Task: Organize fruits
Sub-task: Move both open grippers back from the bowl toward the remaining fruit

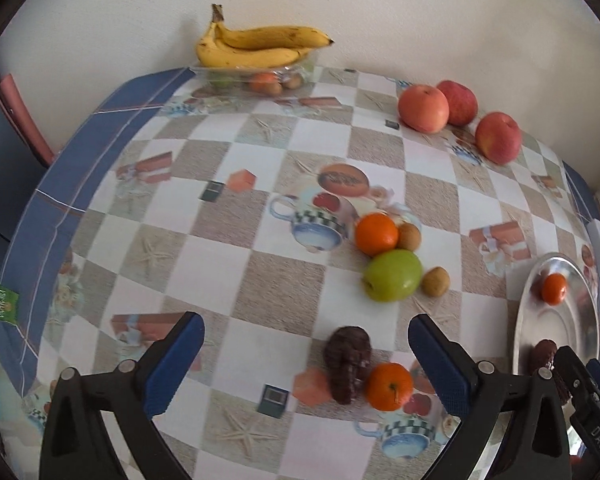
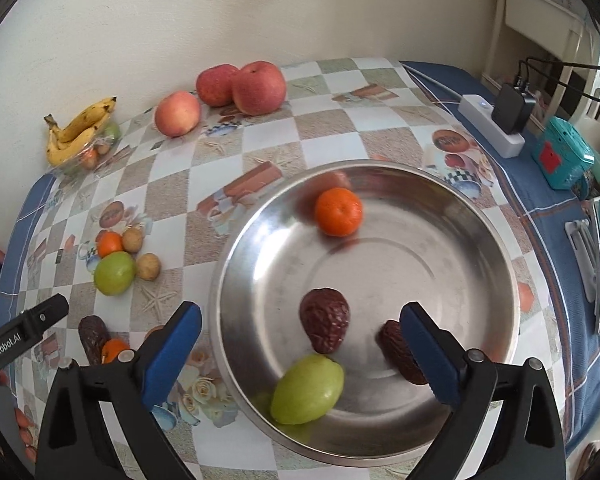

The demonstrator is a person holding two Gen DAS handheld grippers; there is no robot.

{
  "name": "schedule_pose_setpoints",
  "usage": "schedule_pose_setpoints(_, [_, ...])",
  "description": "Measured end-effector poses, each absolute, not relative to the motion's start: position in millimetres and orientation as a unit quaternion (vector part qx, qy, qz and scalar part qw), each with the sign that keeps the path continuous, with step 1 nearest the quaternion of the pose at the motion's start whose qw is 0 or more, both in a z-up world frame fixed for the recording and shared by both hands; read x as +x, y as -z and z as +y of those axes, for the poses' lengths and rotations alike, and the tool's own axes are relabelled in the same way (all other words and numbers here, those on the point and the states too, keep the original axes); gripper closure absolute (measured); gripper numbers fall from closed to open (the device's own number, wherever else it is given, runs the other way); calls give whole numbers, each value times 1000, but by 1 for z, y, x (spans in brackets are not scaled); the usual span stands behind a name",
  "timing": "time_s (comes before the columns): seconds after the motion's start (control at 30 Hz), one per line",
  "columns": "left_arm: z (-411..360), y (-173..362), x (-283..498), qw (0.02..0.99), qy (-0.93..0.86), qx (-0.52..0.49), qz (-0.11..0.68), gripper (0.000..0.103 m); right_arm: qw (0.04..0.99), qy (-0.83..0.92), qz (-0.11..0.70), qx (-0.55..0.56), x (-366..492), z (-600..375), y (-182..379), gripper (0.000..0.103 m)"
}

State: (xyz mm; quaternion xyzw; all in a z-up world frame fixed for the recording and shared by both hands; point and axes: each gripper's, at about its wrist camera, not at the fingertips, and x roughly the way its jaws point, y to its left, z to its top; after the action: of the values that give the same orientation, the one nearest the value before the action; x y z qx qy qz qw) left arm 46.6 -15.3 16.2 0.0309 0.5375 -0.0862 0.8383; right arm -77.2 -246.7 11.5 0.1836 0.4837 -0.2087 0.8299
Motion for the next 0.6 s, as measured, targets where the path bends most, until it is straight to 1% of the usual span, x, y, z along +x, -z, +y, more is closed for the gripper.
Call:
schedule_pose_setpoints(0.13, [-1, -22, 52, 841, 86, 27, 534, 0, 834, 187, 483, 189, -72, -239, -12, 4])
schedule_pose_setpoints(0.3, [18, -25, 59, 845, 78, 11, 530, 0, 842, 160, 491, 155, -61, -219, -14, 4])
schedule_pose_setpoints(0.47, [35, -26, 64, 845, 68, -10, 530, 0, 849, 111, 486, 176, -52, -201, -14, 4])
schedule_pose_setpoints(0.6, [39, -23, 67, 843, 68, -21, 533, 0, 852, 76, 490, 166, -43, -179, -14, 4])
